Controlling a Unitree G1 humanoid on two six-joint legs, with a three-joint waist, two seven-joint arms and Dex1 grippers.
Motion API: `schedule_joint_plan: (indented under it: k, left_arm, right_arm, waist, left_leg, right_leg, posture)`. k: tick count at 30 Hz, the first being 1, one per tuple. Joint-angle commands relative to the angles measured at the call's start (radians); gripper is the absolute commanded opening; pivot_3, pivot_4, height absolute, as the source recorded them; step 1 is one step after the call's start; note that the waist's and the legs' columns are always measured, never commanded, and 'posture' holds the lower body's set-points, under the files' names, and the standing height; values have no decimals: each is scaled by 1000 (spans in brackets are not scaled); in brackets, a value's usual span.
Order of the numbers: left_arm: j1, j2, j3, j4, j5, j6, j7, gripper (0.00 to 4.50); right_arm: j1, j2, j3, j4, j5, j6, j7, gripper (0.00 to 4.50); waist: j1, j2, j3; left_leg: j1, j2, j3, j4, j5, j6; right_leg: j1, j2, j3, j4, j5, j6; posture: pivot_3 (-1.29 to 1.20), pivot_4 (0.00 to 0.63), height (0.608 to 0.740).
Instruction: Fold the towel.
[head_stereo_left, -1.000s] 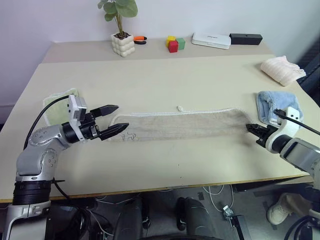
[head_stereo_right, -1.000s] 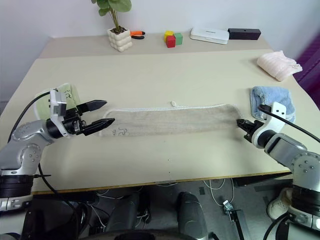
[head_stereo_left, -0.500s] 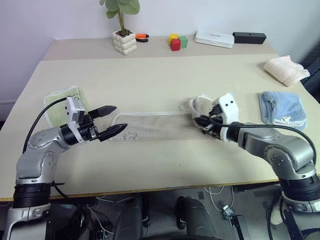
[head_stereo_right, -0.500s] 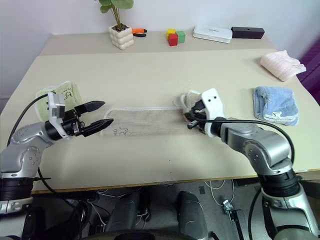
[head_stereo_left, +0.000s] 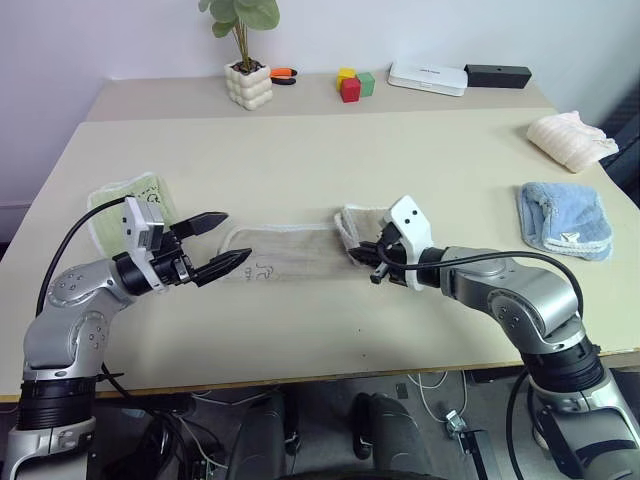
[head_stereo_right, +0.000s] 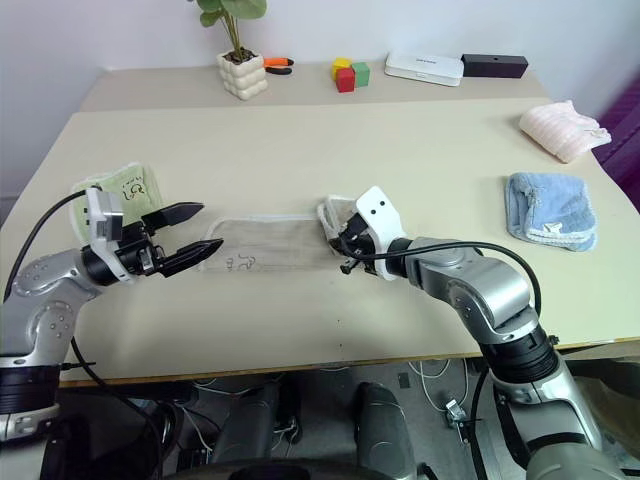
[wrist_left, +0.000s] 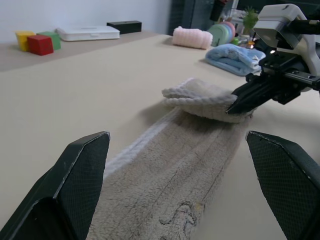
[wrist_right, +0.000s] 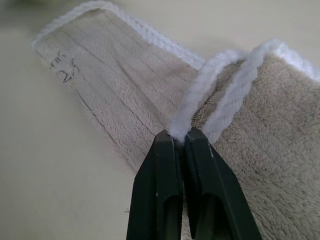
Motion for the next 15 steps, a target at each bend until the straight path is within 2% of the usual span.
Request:
schedule_joint_plan:
  k: [1,10,13,15]
  left_arm:
    - [-8,11,19,-30,-26,-1,-7,4500]
    - [-5,6,16,-28,-20,-6,-11,4500]
    - [1,5,17,-31,-20,-7,-10,4500]
    - [-1,5,18,-32,-22,-5,-8,4500]
  right_arm:
    - [-21,27,24,-53,-16,10,15,46]
    - [-11,55,36,-62,-44,28,41,46]
    - [-13,85,10,-48,-14,47,55,1016]
    - [-20,105,-5,-41,-10,52,55,1928]
  waist:
    - [0,0,0]
    - [0,0,0]
    - [-1,0,0]
    - [0,0,0]
  left_leg:
    - [0,0,0,0,0,0]
    - [0,0,0,0,1,-1]
    - [0,0,0,0,1,-1]
    - [0,0,0,0,1,-2]
  right_leg:
    - [0,0,0,1,0,0]
    - [-1,0,0,2,0,0]
    - [-1,0,0,3,0,0]
    - [-1,0,0,3,0,0]
  posture:
    - [0,150,740]
    - [0,150,740]
    - [0,150,740]
    - [0,150,740]
